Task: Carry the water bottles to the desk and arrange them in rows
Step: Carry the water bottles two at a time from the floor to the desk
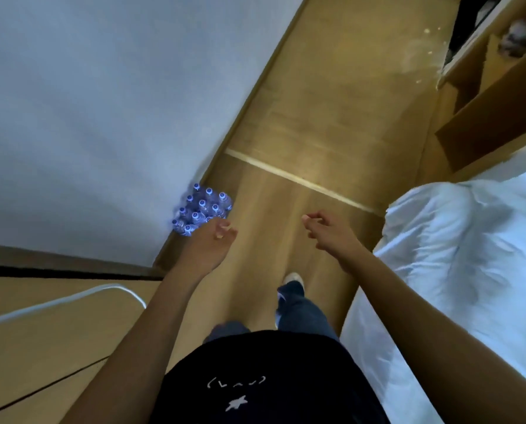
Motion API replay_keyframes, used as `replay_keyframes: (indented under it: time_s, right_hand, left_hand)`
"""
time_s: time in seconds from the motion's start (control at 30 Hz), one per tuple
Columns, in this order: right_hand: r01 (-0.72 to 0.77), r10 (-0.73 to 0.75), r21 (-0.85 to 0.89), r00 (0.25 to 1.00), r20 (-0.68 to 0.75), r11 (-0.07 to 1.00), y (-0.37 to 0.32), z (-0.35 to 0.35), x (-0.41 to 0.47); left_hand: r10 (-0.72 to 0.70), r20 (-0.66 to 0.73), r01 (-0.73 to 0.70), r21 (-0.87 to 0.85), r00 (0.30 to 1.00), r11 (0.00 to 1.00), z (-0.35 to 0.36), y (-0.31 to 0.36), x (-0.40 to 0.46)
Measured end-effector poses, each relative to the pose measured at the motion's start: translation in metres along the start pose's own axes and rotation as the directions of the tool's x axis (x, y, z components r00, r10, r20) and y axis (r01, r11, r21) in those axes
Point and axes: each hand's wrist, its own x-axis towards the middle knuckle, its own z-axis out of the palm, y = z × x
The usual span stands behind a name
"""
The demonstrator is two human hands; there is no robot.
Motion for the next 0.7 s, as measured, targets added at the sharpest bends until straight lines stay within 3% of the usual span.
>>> replay_keyframes:
  time_s: [0.23, 0.53, 0.7]
  right_hand:
    - [0.041, -0.028, -0.111, 0.993, 0.116, 0.993, -0.070, -0.051, 0.110]
    - [0.177, -0.069, -0.298, 0.937, 0.342, 0.938, -0.137, -0.021, 0.201]
    - [0.191, -0.010, -0.411, 0.915, 0.403, 0.891, -0.169, -0.005, 0.256]
  left_hand:
    - [-0.127, -0.135, 0.110, -0.121, 0.983, 0.986, 0.019, 0.053, 0.065]
    - [-0.318, -0.251, 0.236, -0.310, 0.914, 0.921, 0.013, 0.044, 0.138]
    - [-0.442, -0.263, 0.309, -0.424, 0.858, 0.851, 0.006, 0.040, 0.189]
